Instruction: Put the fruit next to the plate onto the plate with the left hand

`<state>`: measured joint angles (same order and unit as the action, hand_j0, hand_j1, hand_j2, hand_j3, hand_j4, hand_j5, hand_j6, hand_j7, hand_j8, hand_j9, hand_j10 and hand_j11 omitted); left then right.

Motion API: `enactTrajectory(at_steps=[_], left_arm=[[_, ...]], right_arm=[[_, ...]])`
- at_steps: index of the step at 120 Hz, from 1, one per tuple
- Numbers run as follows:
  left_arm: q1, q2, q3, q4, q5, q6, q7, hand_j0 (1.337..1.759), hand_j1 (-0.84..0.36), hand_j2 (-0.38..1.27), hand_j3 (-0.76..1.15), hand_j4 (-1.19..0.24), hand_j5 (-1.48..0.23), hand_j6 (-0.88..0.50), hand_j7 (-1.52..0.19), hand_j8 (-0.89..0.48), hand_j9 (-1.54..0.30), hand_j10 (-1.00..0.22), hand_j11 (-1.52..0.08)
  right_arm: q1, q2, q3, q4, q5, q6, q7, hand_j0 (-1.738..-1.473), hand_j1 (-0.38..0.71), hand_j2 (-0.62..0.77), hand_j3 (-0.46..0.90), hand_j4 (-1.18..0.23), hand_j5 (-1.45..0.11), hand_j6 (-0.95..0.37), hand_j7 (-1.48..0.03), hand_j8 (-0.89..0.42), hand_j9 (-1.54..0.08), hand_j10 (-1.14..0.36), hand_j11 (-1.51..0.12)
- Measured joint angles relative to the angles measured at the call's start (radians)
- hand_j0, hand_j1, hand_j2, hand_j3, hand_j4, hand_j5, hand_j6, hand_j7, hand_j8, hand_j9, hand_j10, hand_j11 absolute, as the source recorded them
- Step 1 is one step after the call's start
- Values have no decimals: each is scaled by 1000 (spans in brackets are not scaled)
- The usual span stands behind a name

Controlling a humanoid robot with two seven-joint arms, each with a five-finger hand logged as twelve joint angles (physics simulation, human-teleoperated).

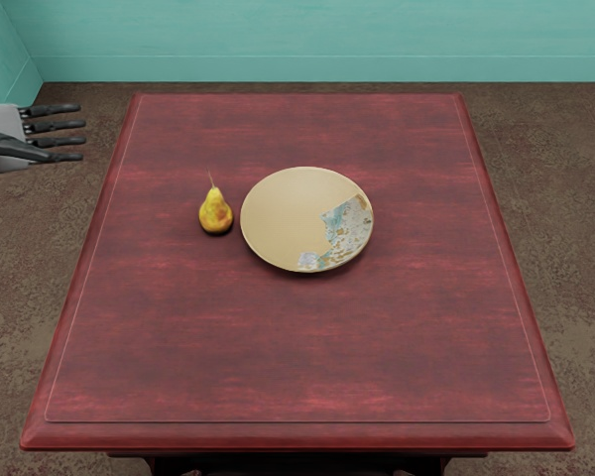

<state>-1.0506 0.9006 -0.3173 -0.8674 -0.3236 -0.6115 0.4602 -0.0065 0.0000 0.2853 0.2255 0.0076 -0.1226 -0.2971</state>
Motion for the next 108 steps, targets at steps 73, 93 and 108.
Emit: enactTrajectory(at_steps=[73, 93, 108], left_arm=[[-209, -434, 5, -39, 844, 87, 4, 1658, 317, 5, 0, -28, -35, -28, -35, -28, -35, -27, -35], [-152, -477, 10, -54, 925, 314, -5, 1658, 315, 6, 0, -30, -37, -30, -37, -30, -37, -30, -37], [-91, -546, 12, -56, 987, 486, -19, 1658, 314, 6, 0, -31, -38, -31, -38, -31, -38, -30, -38]], right_arm=[[1, 0, 0, 0, 0, 0, 0, -1658, -349, 0, 0, 0, 0, 0, 0, 0, 0, 0, 0], [2, 0, 1, 0, 0, 0, 0, -1658, -349, 0, 0, 0, 0, 0, 0, 0, 0, 0, 0], [2, 0, 1, 0, 0, 1, 0, -1658, -349, 0, 0, 0, 0, 0, 0, 0, 0, 0, 0]])
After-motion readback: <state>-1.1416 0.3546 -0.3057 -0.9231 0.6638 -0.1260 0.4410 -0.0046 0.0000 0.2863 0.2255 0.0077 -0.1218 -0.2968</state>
